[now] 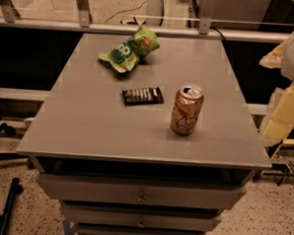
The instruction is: Knock orange can over
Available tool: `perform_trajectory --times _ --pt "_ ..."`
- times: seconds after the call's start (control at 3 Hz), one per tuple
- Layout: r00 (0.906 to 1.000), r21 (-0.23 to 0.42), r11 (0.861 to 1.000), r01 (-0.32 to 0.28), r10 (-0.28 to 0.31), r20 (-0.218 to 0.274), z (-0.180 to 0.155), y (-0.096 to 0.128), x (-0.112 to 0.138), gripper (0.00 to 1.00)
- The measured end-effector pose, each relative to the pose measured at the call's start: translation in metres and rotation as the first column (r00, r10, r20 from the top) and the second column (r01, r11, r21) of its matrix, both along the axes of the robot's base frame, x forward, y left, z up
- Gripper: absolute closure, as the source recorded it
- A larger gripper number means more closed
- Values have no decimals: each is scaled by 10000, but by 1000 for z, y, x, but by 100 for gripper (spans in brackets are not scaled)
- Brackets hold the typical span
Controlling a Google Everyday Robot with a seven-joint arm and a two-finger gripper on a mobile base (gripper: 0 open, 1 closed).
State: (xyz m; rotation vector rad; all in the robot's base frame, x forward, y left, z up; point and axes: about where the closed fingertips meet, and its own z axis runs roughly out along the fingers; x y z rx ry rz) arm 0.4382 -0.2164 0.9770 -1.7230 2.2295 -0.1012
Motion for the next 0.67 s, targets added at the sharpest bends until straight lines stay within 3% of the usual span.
perform_trajectory --times 0.33,0.67 --pt "10000 130 9999 3 -4 47 -1 0 3 0" --pt "9995 1047 9945 -2 -32 319 -12 2 26 0"
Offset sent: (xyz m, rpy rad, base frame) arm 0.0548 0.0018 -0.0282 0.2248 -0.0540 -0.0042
